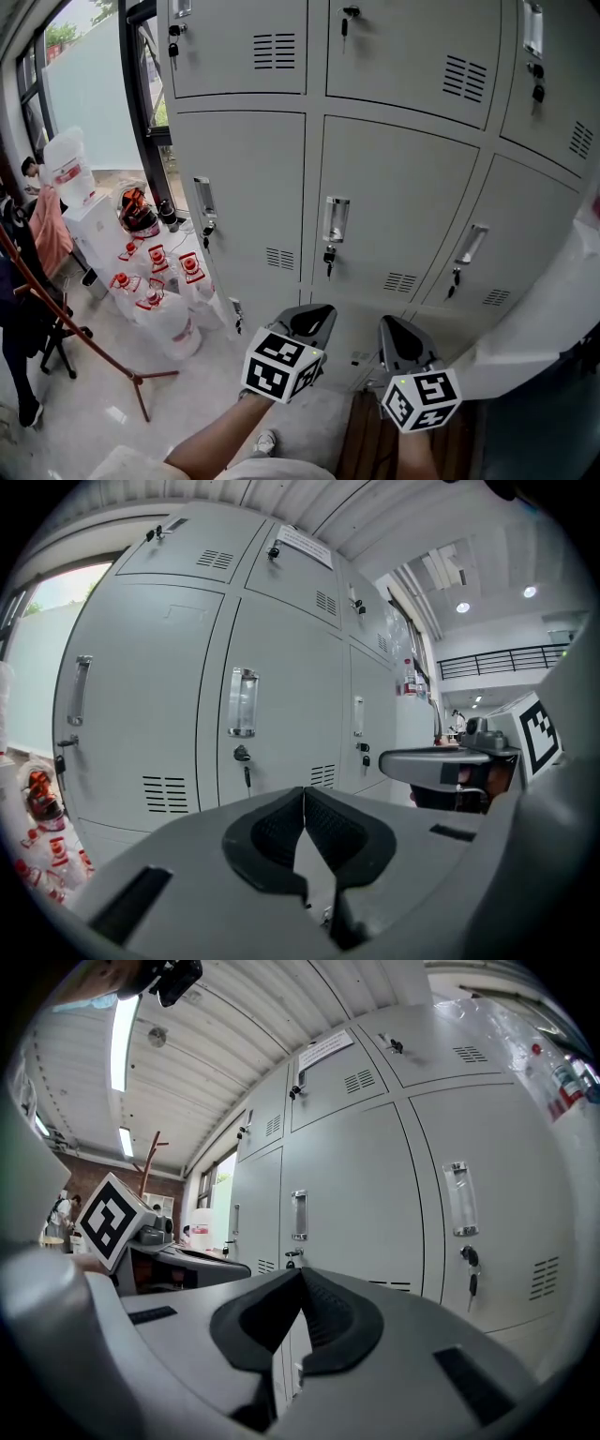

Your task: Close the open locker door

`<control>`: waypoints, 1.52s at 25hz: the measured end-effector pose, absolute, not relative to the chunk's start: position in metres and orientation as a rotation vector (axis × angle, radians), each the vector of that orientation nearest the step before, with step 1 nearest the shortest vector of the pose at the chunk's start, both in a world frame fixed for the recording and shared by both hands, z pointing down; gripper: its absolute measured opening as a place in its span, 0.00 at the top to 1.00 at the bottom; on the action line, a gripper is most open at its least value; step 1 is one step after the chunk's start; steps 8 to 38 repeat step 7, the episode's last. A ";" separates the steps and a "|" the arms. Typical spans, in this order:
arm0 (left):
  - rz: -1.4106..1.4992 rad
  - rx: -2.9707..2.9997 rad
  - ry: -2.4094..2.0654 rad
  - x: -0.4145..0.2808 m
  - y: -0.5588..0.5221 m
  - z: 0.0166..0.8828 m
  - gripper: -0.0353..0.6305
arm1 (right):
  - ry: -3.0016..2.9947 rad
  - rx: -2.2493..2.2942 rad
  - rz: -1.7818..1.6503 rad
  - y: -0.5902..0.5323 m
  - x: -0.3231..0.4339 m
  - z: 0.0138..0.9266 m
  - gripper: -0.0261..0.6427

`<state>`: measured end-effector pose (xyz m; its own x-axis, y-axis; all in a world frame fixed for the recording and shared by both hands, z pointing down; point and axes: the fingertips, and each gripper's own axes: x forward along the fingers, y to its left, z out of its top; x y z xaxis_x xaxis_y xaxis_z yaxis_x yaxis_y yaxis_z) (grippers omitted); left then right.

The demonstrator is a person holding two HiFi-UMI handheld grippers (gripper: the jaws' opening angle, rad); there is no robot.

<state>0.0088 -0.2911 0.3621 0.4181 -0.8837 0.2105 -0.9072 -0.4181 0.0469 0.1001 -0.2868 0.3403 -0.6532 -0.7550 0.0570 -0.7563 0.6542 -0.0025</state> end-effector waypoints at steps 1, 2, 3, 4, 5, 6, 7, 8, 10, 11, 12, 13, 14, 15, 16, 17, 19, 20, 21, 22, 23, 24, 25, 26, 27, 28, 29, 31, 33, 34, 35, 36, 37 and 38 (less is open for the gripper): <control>0.232 2.513 -1.598 0.008 -0.291 0.363 0.94 | -2.810 1.289 0.039 -0.287 0.101 0.340 0.95; 0.233 2.513 -1.596 0.008 -0.291 0.364 0.94 | -2.809 1.293 0.040 -0.288 0.101 0.340 0.95; 0.234 2.514 -1.594 0.008 -0.291 0.364 0.94 | -2.808 1.296 0.041 -0.288 0.101 0.340 0.95; 0.235 2.517 -1.591 0.008 -0.292 0.364 0.94 | -2.807 1.300 0.042 -0.288 0.101 0.340 0.95; 0.236 2.520 -1.588 0.009 -0.292 0.364 0.94 | -2.805 1.305 0.042 -0.288 0.101 0.341 0.95; 0.237 2.523 -1.584 0.009 -0.292 0.364 0.94 | -2.803 1.309 0.044 -0.288 0.101 0.341 0.95; 0.238 2.526 -1.580 0.009 -0.292 0.365 0.94 | -2.801 1.314 0.045 -0.288 0.102 0.341 0.95; 0.238 2.526 -1.580 0.009 -0.292 0.365 0.94 | -2.801 1.314 0.045 -0.288 0.102 0.341 0.95; 0.238 2.526 -1.580 0.009 -0.292 0.365 0.94 | -2.801 1.314 0.045 -0.288 0.102 0.341 0.95; 0.238 2.526 -1.580 0.009 -0.292 0.365 0.94 | -2.801 1.314 0.045 -0.288 0.102 0.341 0.95; 0.238 2.526 -1.580 0.009 -0.292 0.365 0.94 | -2.801 1.314 0.045 -0.288 0.102 0.341 0.95; 0.238 2.526 -1.580 0.009 -0.292 0.365 0.94 | -2.801 1.314 0.045 -0.288 0.102 0.341 0.95; 0.238 2.526 -1.580 0.009 -0.292 0.365 0.94 | -2.801 1.314 0.045 -0.288 0.102 0.341 0.95; 0.238 2.526 -1.580 0.009 -0.292 0.365 0.94 | -2.801 1.314 0.045 -0.288 0.102 0.341 0.95; 0.238 2.526 -1.580 0.009 -0.292 0.365 0.94 | -2.801 1.314 0.045 -0.288 0.102 0.341 0.95; 0.238 2.526 -1.580 0.009 -0.292 0.365 0.94 | -2.801 1.314 0.045 -0.288 0.102 0.341 0.95; 0.238 2.526 -1.580 0.009 -0.292 0.365 0.94 | -2.801 1.314 0.045 -0.288 0.102 0.341 0.95; 0.238 2.526 -1.580 0.009 -0.292 0.365 0.94 | -2.801 1.314 0.045 -0.288 0.102 0.341 0.95; 0.238 2.526 -1.580 0.009 -0.292 0.365 0.94 | -2.801 1.314 0.045 -0.288 0.102 0.341 0.95; 0.238 2.526 -1.580 0.009 -0.292 0.365 0.94 | -2.801 1.314 0.045 -0.288 0.102 0.341 0.95; 0.238 2.526 -1.580 0.009 -0.292 0.365 0.94 | -2.801 1.314 0.045 -0.288 0.102 0.341 0.95; 0.238 2.526 -1.580 0.009 -0.292 0.365 0.94 | -2.801 1.314 0.045 -0.288 0.102 0.341 0.95; 0.238 2.526 -1.580 0.009 -0.292 0.365 0.94 | -2.801 1.314 0.045 -0.288 0.102 0.341 0.95; 0.238 2.526 -1.580 0.009 -0.292 0.365 0.94 | -2.801 1.314 0.045 -0.288 0.102 0.341 0.95; 0.238 2.526 -1.580 0.009 -0.292 0.365 0.94 | -2.801 1.314 0.045 -0.288 0.102 0.341 0.95; 0.238 2.526 -1.580 0.009 -0.292 0.365 0.94 | -2.801 1.314 0.045 -0.288 0.102 0.341 0.95; 0.238 2.526 -1.580 0.009 -0.292 0.365 0.94 | -2.801 1.314 0.045 -0.288 0.102 0.341 0.95; 0.238 2.526 -1.580 0.009 -0.292 0.365 0.94 | -2.801 1.314 0.045 -0.288 0.102 0.341 0.95; 0.238 2.526 -1.580 0.009 -0.292 0.365 0.94 | -2.801 1.314 0.045 -0.288 0.102 0.341 0.95; 0.238 2.526 -1.580 0.009 -0.292 0.365 0.94 | -2.801 1.314 0.045 -0.288 0.102 0.341 0.95; 0.238 2.526 -1.580 0.009 -0.292 0.365 0.94 | -2.801 1.314 0.045 -0.288 0.102 0.341 0.95; 0.238 2.526 -1.580 0.009 -0.292 0.365 0.94 | -2.801 1.314 0.045 -0.288 0.102 0.341 0.95; 0.238 2.526 -1.580 0.009 -0.292 0.365 0.94 | -2.801 1.314 0.045 -0.288 0.102 0.341 0.95; 0.238 2.526 -1.580 0.009 -0.292 0.365 0.94 | -2.801 1.314 0.045 -0.288 0.102 0.341 0.95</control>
